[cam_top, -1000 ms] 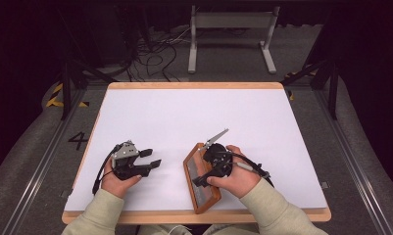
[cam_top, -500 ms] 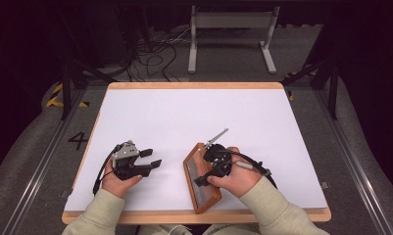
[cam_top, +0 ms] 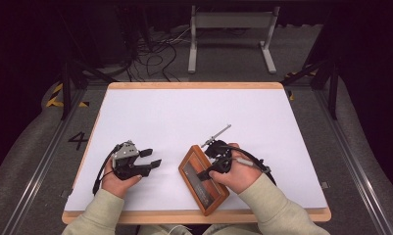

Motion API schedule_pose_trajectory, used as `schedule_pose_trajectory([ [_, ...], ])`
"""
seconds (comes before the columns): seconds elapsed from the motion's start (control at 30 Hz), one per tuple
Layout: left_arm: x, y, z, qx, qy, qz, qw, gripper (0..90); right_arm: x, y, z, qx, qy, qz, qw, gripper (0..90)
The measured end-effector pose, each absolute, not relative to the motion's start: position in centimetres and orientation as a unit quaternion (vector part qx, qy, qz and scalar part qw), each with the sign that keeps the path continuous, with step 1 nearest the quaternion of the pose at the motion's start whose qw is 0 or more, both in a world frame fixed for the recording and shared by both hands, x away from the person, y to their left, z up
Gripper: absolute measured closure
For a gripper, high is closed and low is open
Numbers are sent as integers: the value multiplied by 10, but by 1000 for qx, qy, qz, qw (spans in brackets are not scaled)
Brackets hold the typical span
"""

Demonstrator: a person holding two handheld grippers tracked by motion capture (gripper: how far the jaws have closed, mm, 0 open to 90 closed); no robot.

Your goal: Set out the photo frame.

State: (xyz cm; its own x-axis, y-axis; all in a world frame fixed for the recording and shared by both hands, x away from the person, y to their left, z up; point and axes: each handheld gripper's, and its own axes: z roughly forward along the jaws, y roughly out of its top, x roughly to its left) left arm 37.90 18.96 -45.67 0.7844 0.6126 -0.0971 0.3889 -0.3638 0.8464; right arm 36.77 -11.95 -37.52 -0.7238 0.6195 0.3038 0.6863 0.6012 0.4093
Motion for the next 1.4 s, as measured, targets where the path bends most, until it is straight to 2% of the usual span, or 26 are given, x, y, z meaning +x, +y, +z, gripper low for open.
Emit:
schedule_pose_trajectory([
  [0.27,379,190,-456,818,304,121,473,431,372,-120,-373,-360,-895,-251,82,713],
  [0.53,378,191,-456,816,308,119,475,430,378,-122,-358,-326,-912,-243,53,718],
  [0.77,378,192,-457,814,313,120,475,427,393,-123,-338,-227,-945,-236,14,718],
  [1.07,378,193,-457,814,311,121,476,427,423,-122,-328,-137,-971,-197,1,719],
  [1.4,378,194,-457,813,313,122,475,427,448,-114,-341,-55,-982,-178,22,719],
])
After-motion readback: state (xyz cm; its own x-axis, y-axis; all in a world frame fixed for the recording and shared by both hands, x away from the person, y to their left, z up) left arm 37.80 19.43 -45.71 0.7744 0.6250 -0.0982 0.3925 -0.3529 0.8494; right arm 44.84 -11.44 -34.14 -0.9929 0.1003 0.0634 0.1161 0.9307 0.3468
